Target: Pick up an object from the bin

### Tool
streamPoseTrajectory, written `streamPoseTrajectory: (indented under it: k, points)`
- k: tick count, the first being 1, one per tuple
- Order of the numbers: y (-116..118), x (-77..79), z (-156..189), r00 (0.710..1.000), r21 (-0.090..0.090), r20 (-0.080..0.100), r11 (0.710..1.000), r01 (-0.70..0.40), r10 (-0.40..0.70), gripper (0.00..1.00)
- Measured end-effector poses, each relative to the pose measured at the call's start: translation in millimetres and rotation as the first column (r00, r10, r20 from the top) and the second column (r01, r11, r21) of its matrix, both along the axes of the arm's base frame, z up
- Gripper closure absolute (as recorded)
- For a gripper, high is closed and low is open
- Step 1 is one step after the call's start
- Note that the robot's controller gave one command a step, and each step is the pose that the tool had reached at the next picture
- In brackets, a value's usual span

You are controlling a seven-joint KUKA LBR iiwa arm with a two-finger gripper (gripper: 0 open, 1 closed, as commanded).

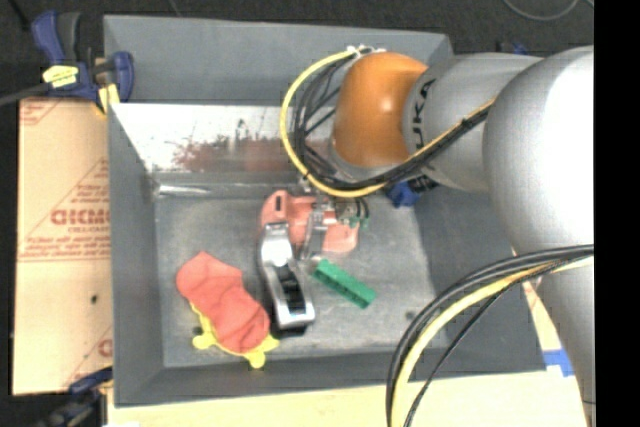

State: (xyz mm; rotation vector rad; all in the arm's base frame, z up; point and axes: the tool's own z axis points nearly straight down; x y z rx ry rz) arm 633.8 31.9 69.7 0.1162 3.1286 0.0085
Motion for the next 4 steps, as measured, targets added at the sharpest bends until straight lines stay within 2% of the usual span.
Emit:
streamPoseTrajectory:
  k: [2,3,4]
  points:
    - [-0.1,-1.2,2.7,1.000,0.000,-0.003,1.000,0.000,0.000,1.00]
    - [-0.8,-4.0,20.8,1.000,-0.002,-0.012,1.000,0.000,0.000,1.00]
    - [-1.1,-1.8,40.4,1.000,-0.002,-0.006,1.000,0.001,-0.001,1.00]
